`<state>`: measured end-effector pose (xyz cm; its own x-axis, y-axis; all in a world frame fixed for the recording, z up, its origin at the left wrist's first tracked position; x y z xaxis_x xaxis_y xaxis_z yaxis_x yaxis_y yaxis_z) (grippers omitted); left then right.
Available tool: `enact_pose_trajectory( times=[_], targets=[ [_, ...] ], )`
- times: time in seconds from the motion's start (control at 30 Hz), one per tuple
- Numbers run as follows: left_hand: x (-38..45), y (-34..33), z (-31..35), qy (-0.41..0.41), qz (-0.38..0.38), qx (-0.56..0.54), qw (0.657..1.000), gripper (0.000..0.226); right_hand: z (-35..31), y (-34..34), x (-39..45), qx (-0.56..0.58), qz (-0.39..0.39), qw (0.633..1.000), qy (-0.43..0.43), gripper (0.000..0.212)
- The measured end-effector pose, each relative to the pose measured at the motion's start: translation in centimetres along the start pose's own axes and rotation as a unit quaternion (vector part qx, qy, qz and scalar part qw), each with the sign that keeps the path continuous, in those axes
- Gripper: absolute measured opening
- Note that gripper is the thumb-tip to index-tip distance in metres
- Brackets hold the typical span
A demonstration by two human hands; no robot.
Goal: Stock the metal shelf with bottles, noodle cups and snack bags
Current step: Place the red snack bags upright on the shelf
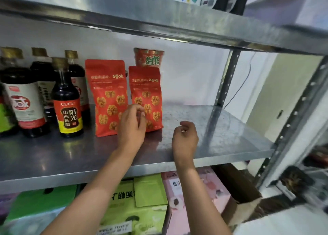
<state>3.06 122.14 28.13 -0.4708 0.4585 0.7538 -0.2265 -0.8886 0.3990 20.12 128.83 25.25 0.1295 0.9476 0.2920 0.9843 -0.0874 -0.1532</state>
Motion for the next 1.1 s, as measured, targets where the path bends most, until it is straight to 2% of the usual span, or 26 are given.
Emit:
enact_pose_trajectory(
  times=[0.13, 0.23, 0.33, 0.47, 0.73, 0.9, 1.1],
  targets=[
    [-1.0, 0.0, 2.3, -0.072, -0.056, -0.037, 0.995, 0.011, -0.6, 1.3, -2.8, 0.047, 0.022, 0.999, 0.015, 0.024],
    [-2.8, 0.1, 5.0, -0.084, -0.096, -0.094, 0.987, 0.027, -1.4, 5.0, -6.3, 0.054, 0.137, 0.988, 0.036, 0.031],
    [-6.2, 0.0, 9.3, -0.144, -0.17, -0.147, 0.964, 0.036, -2.8, 8.9, -10.7, 0.046, 0.198, 0.977, 0.06, 0.033],
    [-12.9, 0.7, 14.5, -0.199, -0.257, -0.221, 0.92, 0.036, -5.9, 15.2, -16.6, -0.026, 0.268, 0.958, 0.1, 0.035],
    [-29.5, 6.5, 26.4, -0.333, -0.4, -0.346, 0.781, 0.037, -12.4, 28.8, -32.6, -0.174, 0.463, 0.862, 0.112, 0.032],
    [-39.5, 16.0, 32.2, -0.392, -0.44, -0.42, 0.69, 0.037, -16.6, 34.0, -45.9, -0.205, 0.579, 0.782, 0.109, 0.03],
    [-51.5, 28.4, 35.9, -0.451, -0.488, -0.47, 0.581, 0.038, -20.4, 37.5, -62.6, -0.203, 0.688, 0.687, 0.116, 0.029]
  ],
)
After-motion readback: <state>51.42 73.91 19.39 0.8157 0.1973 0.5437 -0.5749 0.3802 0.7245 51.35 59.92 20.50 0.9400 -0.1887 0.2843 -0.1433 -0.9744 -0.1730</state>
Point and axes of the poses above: each hand's wrist, its own x-axis towards the middle knuckle, its own y-axis out of the back of the hand, z = x × y, the point moved 5 cm from there along x, towards the middle knuckle, and after that the axes turned 12 degrees about x, right-handed, at the moved point
